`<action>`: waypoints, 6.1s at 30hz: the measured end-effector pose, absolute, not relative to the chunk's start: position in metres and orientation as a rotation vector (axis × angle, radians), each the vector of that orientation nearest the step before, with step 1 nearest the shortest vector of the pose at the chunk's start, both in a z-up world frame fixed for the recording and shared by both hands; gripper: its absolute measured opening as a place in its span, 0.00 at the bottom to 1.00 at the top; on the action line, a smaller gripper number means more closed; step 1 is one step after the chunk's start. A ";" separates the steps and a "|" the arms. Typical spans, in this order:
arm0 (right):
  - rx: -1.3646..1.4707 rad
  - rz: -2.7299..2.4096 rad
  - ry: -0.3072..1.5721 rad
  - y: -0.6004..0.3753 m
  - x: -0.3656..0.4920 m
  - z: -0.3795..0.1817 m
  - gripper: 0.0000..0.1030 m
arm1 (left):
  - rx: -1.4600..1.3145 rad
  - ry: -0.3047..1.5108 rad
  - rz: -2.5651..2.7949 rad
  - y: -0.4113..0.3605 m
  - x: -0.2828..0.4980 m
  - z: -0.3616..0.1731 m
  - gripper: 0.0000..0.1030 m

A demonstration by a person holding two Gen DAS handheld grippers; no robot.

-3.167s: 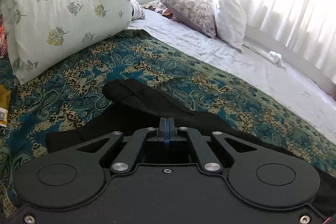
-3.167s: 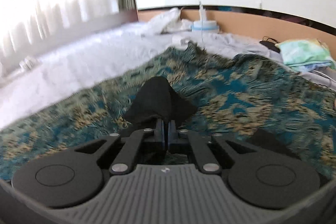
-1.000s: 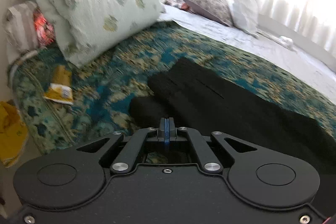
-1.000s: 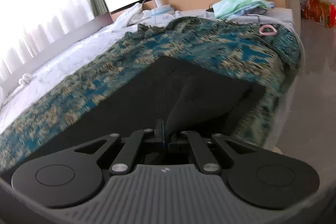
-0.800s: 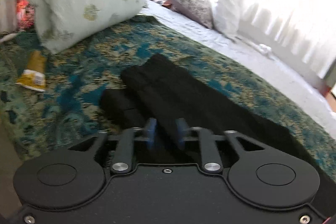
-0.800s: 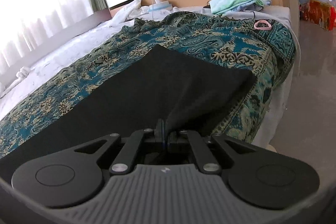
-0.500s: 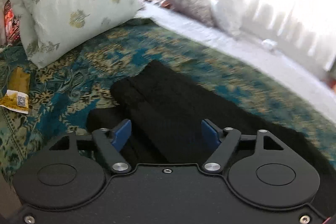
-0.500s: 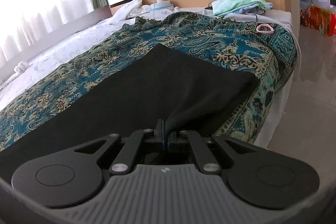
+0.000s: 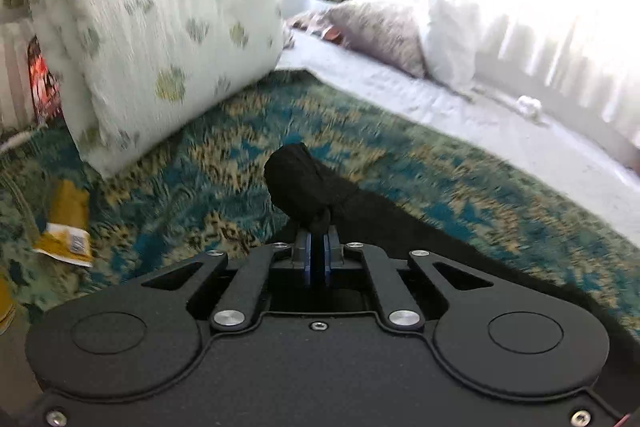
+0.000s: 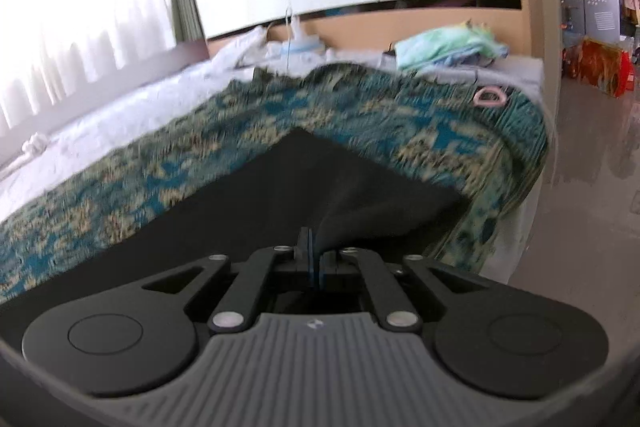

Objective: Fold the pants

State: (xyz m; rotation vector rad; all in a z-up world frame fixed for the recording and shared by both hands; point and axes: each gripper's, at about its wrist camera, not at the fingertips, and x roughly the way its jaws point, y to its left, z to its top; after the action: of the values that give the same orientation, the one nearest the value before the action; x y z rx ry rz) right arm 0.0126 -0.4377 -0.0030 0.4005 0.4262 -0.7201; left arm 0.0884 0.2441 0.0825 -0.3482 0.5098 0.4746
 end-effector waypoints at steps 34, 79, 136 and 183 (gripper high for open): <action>0.277 -0.790 0.526 -0.443 -0.006 -0.022 0.15 | -0.181 0.661 0.550 0.239 0.068 0.028 0.23; 0.034 0.000 0.468 -0.150 0.070 -0.017 0.89 | -0.121 0.653 -0.059 0.054 0.139 0.061 0.31; 0.235 -0.584 0.743 -0.439 0.108 -0.016 0.58 | 0.084 0.635 -0.003 0.033 0.057 0.008 0.71; 0.750 -0.617 0.289 -0.503 -0.036 -0.045 0.73 | 0.054 0.622 0.064 0.033 0.052 0.002 0.80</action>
State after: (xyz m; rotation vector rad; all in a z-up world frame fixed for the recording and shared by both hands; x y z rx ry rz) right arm -0.0363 -0.5030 -0.0446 0.7497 0.2891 -0.6174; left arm 0.0522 0.0328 0.0024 0.0542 0.6215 0.0636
